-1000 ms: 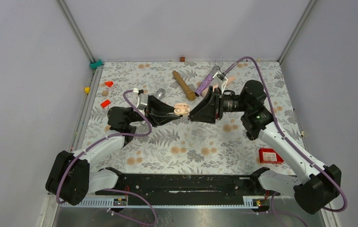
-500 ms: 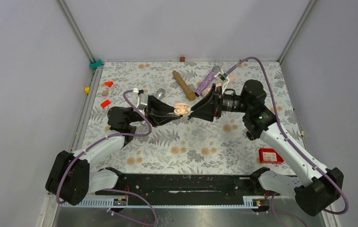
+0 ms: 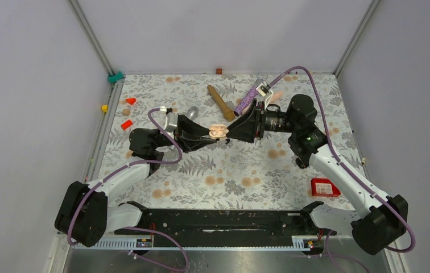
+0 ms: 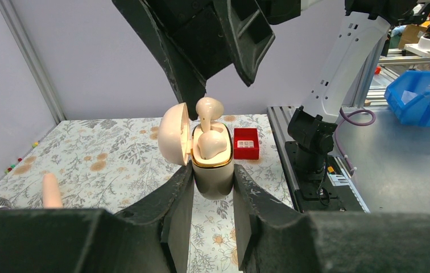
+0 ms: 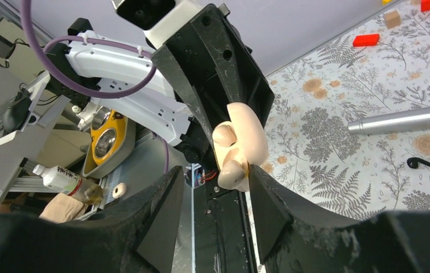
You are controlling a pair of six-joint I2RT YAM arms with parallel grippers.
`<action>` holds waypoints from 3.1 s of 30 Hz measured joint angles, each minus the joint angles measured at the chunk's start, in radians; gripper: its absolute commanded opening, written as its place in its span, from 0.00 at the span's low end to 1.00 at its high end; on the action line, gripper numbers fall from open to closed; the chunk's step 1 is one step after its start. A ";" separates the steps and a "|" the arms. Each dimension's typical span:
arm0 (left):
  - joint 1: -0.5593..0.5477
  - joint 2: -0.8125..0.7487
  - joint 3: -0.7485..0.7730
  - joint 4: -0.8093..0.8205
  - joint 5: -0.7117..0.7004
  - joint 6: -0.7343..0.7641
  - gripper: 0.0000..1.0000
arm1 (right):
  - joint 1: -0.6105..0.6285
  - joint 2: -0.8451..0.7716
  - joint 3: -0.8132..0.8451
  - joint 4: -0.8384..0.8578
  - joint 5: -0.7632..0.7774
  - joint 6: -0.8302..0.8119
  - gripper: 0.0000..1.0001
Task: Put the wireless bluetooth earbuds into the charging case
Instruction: Adjust the earbud with the charging case.
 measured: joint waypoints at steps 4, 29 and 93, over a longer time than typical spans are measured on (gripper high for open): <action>0.000 0.000 0.000 0.000 0.000 0.000 0.00 | 0.000 0.000 -0.006 0.040 -0.024 0.037 0.53; -0.005 0.000 0.000 0.000 0.011 -0.006 0.00 | -0.005 -0.052 -0.012 -0.098 -0.076 -0.073 0.51; -0.005 0.003 0.000 0.001 0.004 -0.011 0.00 | 0.079 -0.034 0.117 -0.389 0.079 -0.454 0.35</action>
